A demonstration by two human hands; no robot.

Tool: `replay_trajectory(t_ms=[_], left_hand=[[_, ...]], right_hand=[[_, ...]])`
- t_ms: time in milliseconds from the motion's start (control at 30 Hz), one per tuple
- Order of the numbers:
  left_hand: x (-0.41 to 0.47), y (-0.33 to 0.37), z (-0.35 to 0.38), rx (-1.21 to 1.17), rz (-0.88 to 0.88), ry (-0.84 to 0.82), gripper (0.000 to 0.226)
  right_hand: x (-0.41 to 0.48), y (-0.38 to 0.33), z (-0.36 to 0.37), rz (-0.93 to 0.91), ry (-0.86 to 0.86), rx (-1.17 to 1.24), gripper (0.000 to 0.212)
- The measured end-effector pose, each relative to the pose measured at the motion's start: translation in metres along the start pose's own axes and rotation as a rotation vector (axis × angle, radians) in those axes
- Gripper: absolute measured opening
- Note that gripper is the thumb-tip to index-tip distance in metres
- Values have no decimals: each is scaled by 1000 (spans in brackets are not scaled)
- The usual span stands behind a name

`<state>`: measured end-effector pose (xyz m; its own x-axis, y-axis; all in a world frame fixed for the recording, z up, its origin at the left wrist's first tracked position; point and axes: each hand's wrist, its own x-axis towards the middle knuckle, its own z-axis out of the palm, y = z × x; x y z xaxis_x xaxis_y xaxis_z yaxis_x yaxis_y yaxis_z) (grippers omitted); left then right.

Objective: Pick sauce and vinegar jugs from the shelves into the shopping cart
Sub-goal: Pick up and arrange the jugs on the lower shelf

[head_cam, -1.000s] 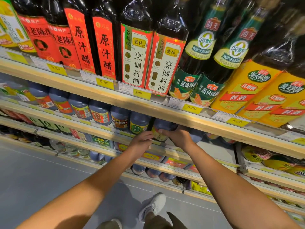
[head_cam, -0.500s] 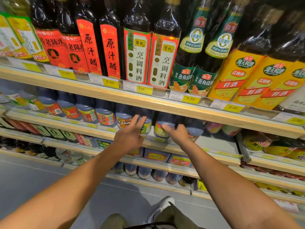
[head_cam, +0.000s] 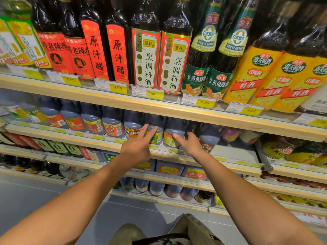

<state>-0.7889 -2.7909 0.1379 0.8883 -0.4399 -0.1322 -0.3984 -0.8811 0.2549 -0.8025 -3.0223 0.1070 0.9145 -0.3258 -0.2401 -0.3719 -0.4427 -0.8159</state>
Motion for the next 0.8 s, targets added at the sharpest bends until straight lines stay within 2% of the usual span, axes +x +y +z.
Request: replay_trajectory(t_ms=[67, 167, 200, 300, 367, 467, 533, 600, 700, 800], left_hand=[[1, 0, 1, 3, 6, 1, 104], [1, 4, 5, 9, -9, 31, 98], [0, 6, 8, 23, -2, 61, 94], [1, 16, 17, 80, 86, 160, 81], [6, 21, 17, 83, 146, 191, 78], [14, 31, 11, 36, 204, 131, 79], [19, 36, 6, 16, 200, 78, 80], [19, 39, 4, 32, 221, 97, 78], [18, 43, 3, 14, 233, 198, 66], [20, 53, -7, -111, 84, 292, 40]], right_hand=[[-4, 4, -5, -8, -24, -16, 42], [-18, 14, -12, -15, -40, 20, 73], [-26, 17, -17, -26, -35, 45, 70], [-42, 44, -36, -61, 110, 48, 16], [-56, 52, -51, -59, 271, -5, 32], [-56, 60, -78, -14, 452, 40, 40], [-46, 58, -91, 8, 438, 24, 60], [-32, 58, -99, 15, 399, -15, 78], [-22, 52, -106, 97, 319, -47, 64], [-15, 52, -108, 95, 274, 6, 69]])
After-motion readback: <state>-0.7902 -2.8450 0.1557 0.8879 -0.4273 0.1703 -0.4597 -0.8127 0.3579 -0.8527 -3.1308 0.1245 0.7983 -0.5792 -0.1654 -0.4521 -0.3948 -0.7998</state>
